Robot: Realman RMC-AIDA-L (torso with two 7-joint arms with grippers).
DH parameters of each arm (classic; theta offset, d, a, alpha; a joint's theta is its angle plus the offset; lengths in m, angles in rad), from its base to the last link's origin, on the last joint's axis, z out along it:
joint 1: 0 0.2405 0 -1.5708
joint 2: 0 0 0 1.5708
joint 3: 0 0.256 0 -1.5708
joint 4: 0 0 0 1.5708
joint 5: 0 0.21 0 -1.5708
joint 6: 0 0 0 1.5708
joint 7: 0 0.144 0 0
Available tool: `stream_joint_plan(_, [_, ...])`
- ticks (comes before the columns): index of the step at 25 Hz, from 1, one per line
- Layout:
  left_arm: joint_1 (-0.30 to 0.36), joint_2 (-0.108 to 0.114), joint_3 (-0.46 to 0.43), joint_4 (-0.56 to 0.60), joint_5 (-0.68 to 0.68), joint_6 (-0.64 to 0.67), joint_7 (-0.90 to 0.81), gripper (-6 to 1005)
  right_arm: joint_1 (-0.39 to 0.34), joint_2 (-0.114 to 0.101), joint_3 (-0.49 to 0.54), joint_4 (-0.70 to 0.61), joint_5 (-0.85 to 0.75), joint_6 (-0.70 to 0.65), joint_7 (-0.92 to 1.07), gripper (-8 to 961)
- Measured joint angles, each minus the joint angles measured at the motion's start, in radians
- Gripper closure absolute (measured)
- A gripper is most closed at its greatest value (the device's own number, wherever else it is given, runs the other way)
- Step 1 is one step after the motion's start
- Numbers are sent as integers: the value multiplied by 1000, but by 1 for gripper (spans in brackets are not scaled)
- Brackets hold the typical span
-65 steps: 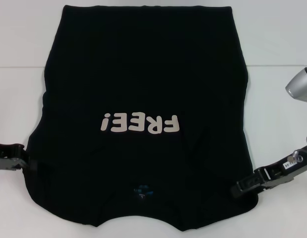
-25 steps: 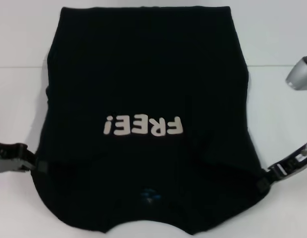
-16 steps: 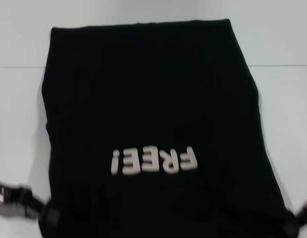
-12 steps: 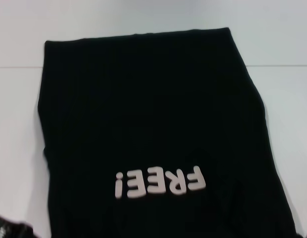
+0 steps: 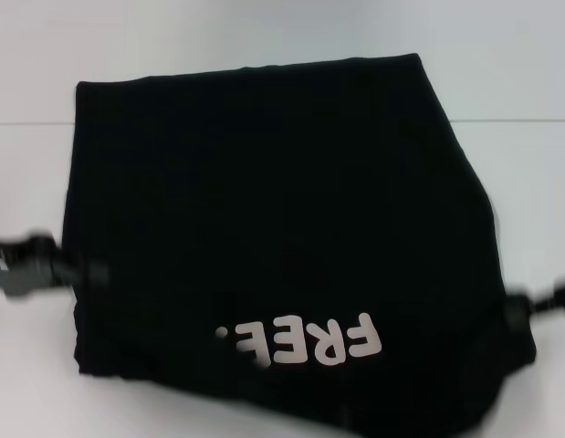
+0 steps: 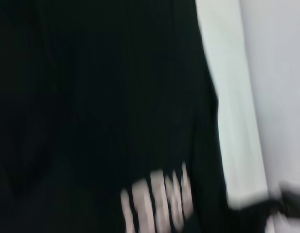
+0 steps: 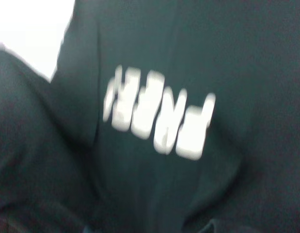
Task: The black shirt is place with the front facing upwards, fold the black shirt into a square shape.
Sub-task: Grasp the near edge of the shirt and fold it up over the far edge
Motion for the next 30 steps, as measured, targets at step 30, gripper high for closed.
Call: stream_joint_plan(30, [-14,-151,-236,-52,-293,-688,291,969,9,116,35,134,492,817,-220,773])
